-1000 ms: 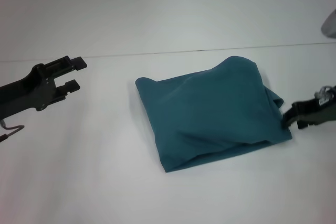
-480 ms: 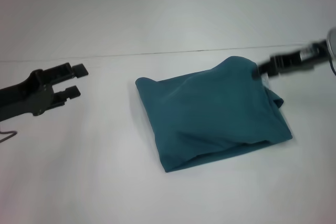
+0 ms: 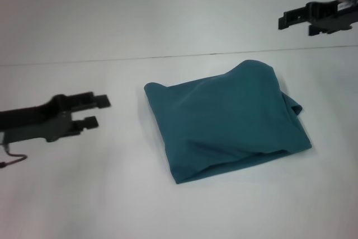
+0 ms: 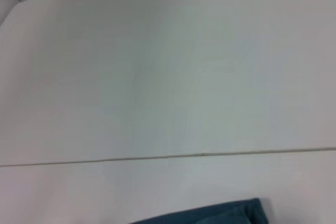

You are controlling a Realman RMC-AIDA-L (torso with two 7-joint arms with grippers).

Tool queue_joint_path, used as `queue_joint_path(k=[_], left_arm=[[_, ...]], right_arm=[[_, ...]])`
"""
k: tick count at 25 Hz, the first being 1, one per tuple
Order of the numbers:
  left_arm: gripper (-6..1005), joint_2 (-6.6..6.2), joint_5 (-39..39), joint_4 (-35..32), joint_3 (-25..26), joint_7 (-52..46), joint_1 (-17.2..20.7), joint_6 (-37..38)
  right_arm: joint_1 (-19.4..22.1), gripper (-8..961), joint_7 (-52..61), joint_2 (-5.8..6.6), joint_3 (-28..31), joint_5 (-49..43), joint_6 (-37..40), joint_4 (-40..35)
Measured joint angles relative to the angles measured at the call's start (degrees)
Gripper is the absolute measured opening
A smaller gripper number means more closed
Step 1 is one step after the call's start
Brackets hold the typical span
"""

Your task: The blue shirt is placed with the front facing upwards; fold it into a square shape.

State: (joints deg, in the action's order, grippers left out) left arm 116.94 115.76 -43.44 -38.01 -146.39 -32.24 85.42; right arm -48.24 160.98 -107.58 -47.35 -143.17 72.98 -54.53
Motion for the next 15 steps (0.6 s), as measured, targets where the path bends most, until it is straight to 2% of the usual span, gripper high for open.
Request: queue_joint_path(k=[3, 6, 15], left_arm=[[752, 0.17, 2.0, 1.0, -1.4, -0.5, -2.4, -0.8], [752, 0.2, 3.6, 3.6, -4.4, -0.9, -5.1, -2.2], [753, 1.27, 7.3, 7.5, -11.7, -3.2, -11.3, -11.0]], right_arm=[[-0.7, 789, 1.1, 1.33, 0.0, -1.6, 1.6, 0.9], [-0.9, 899, 1.5, 1.5, 0.0, -4.6, 2.5, 1.0], [-0.8, 927, 1.3, 1.55, 0.1, -6.5, 3.7, 1.1]])
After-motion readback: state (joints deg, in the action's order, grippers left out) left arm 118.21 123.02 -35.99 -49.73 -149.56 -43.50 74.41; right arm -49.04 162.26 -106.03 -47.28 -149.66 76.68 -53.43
